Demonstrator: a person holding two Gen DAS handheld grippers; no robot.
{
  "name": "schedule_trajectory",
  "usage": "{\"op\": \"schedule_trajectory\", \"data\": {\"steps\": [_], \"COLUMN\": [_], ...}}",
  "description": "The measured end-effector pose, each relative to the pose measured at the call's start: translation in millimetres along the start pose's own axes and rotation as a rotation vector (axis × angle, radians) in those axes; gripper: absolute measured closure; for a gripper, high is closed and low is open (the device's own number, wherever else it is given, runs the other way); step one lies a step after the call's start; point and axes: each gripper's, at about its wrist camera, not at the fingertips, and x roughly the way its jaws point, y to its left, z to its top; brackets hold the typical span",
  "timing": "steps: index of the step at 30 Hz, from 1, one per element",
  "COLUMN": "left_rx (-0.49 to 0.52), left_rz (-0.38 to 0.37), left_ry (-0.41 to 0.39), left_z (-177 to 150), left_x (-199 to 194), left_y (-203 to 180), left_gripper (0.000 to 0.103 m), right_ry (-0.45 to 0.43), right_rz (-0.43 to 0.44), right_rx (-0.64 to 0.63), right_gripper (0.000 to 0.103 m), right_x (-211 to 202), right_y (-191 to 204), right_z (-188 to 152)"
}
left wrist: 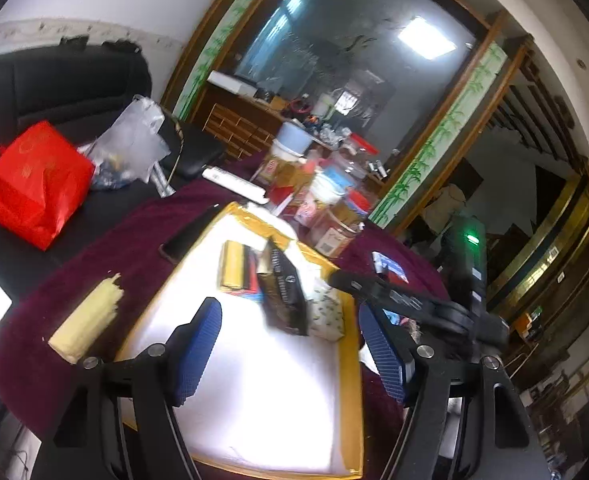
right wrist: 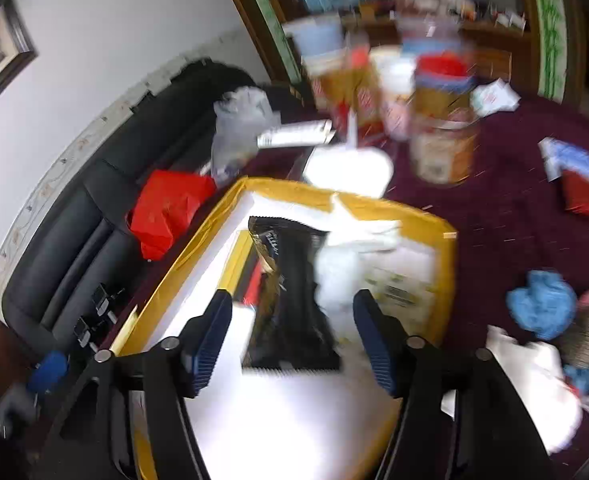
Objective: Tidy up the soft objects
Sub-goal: 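Open the right gripper to drop the black packet into the tray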
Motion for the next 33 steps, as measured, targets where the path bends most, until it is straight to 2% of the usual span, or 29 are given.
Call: {"op": "schedule_trajectory", "data": {"steps": [2,6,7,8,10,12,15,18,21,23,26,29,31,33], "left_rx": [0.041,0.126,0.138,0.157,0.175,0.200,0.233,0.281,0.366,0.438,0.489,0.490,0.480,0.465], "left_rz": [0.005,0.004,-0.002,-0.015,-0.029,-0.053,-0.100,-0.106,-0.100,-0.062,-0.065,-0.091,-0.080,-0.048], "left_ry": [-0.027,-0.056,-0.059,-0.060,-0.068,-0.061,-0.004,0.004,-0.052,-0.100,-0.050,0.003,0.022,0.042], "left_z": [-3.8,-14.7,-16.6,-21.5,-29.1,-36.7,-47.9,-60.4,-72.8,-80.4,-86.7,-92.5,-95.1,-96.3], "left_x": [-2.8,-3.7,-4.2,-3.8,-3.7,-0.7,5.9,2.7,-12.8,-17.9,-12.2,-9.1,-6.8,-1.0], "left_y": [-16.2,-54.4,-61.1,-74.4,-92.4,-114.6,-146.9,-174.6,-204.0,-221.0,-236.8,-242.3,-240.2,-234.4], "left_gripper": [0.026,0.022,0.019,0.011,0.003,0.003,0.003,0.003,0.002,0.001,0.001,0.001,0.001,0.001], "right_ry": [-0.050,-0.202,-0.237,-0.273,-0.369,-0.435,-0.438,-0.438,-0.480,-0.528,-0.558,-0.556,-0.563,-0.535], "right_rz": [-0.022,-0.140,-0.172,-0.205,-0.285,-0.322,-0.348,-0.383,-0.409,-0.437,-0.468,-0.443,-0.443,-0.464], "right_rx": [-0.026,-0.100,-0.110,-0.114,-0.093,-0.037,0.056,0.115,0.143,0.120,0.107,0.122,0.113,0.120], "right_gripper": [0.033,0.020,0.015,0.008,0.000,0.000,0.000,0.000,0.000,0.000,0.000,0.000,0.000,0.000], "right_x": [-25.8,-95.6,-110.5,-126.9,-164.7,-192.7,-221.7,-240.7,-265.3,-279.7,-283.1,-281.1,-272.4,-261.7], "right_y": [-6.0,-24.9,-30.6,-35.7,-55.7,-80.6,-123.1,-153.0,-168.2,-168.8,-175.1,-188.6,-202.2,-214.0], "right_z": [-10.6,-46.9,-54.4,-62.9,-87.8,-107.2,-127.1,-145.8,-163.6,-171.9,-168.7,-156.1,-146.8,-140.6]}}
